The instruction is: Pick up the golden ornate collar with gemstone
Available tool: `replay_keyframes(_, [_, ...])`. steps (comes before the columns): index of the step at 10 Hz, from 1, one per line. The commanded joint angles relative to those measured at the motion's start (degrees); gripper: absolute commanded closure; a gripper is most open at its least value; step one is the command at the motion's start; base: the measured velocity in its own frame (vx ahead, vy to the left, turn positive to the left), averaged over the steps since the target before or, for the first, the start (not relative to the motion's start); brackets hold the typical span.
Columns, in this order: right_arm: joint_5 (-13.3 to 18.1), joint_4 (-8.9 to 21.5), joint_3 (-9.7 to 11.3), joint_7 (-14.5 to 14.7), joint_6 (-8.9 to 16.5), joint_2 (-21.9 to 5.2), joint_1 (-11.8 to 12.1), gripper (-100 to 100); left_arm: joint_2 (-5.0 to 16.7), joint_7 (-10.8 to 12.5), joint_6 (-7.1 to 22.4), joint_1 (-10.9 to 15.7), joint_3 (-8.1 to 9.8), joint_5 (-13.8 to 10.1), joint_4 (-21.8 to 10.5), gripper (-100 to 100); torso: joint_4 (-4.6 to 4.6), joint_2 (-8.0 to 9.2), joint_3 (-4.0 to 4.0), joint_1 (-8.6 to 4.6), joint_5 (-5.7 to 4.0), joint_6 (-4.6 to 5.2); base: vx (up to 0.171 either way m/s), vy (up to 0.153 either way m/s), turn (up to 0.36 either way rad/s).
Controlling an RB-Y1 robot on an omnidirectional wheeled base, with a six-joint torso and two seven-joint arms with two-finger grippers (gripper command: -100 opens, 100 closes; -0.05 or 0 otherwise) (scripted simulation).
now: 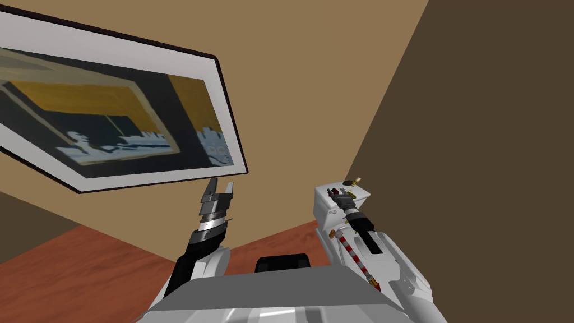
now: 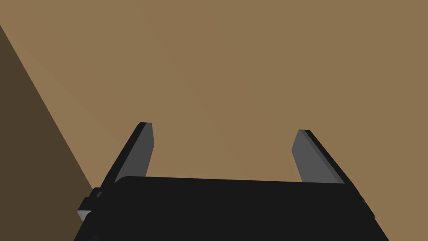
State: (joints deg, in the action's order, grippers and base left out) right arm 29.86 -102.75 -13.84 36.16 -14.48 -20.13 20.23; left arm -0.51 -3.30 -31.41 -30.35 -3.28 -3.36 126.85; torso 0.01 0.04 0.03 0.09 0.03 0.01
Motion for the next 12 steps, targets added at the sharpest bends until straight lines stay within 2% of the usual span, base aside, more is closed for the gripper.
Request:
replay_keyframes(1, [2.4,2.2,-1.2,2.9,1.1,-0.6,-0.7,-100,0.0,0.0,0.0,0.0,0.0,0.0,0.0,0,0.0,0.0,0.0,0.0,0.0,0.0,-0.006,0.03,0.044])
replay_keyframes(2, [3.8,3.5,-1.9,4.4,1.8,-1.1,-1.2,-100,0.0,0.0,0.0,0.0,0.0,0.0,0.0,0,0.0,-0.01,-0.01,-0.01,0.0,0.0,-0.002,0.033,0.051])
replay_keyframes(3, [3.8,3.6,-1.9,4.8,1.8,-1.1,-1.2,-100,0.0,0.0,0.0,0.0,0.0,0.0,0.0,0,-0.01,-0.03,-0.02,-0.01,0.0,0.0,0.002,0.021,0.021])
replay_keyframes(8, [10.8,10.0,-5.5,12.7,5.4,-3.5,-3.2,-100,0.0,0.0,0.0,0.0,0.0,0.0,0.0,0,-0.02,-0.1,-0.06,-0.09,-0.02,0.02,0.016,0.013,0.03])
replay_keyframes(12, [15.8,14.3,-7.3,17.5,8.0,-5.2,-4.3,-100,0.0,0.0,0.0,0.0,0.01,0.0,0.0,0,-0.05,-0.22,-0.13,-0.12,-0.02,0.01,0.046,0.003,0.006])
